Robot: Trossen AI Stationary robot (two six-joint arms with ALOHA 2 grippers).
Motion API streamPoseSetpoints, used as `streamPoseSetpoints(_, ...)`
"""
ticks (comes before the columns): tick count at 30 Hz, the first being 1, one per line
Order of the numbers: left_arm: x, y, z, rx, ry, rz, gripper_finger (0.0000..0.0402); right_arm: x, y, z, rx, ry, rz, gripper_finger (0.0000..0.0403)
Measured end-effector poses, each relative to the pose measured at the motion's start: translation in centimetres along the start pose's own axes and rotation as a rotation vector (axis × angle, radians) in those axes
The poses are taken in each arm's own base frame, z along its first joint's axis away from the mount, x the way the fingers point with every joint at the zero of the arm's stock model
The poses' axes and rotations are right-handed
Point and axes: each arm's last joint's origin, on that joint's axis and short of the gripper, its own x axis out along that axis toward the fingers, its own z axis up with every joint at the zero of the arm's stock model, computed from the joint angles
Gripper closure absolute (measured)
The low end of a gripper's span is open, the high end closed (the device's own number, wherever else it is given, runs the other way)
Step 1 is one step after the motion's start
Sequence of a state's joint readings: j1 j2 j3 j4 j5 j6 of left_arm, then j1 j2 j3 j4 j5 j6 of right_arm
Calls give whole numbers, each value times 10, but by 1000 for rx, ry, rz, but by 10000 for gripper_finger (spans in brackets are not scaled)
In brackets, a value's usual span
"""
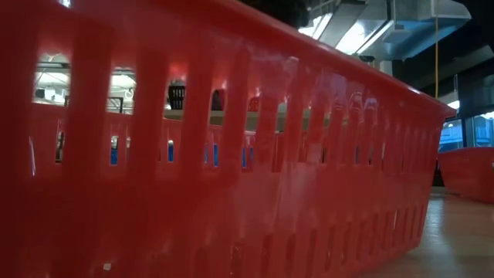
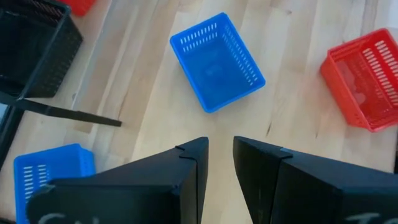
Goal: Stack baskets on shelf by color
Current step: Put the middle blue bin on the shelf
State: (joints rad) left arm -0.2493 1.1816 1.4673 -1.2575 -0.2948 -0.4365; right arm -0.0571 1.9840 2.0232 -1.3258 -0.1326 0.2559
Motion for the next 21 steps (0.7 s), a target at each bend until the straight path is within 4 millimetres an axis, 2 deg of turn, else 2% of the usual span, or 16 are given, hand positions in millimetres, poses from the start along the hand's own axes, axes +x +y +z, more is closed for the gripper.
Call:
streamPoseSetpoints(6,-1,-2,-1,-6,10,-29,335,16,-2,5,148,27,-10,287)
streamPoseSetpoints(12,-1,-2,-1,-19,10,-31,335,46,-6,13,255,80,-33,285)
streamPoseSetpoints(21,-1,-2,-1,-20,9,-31,335,90,-15,22,270,121,-125,285)
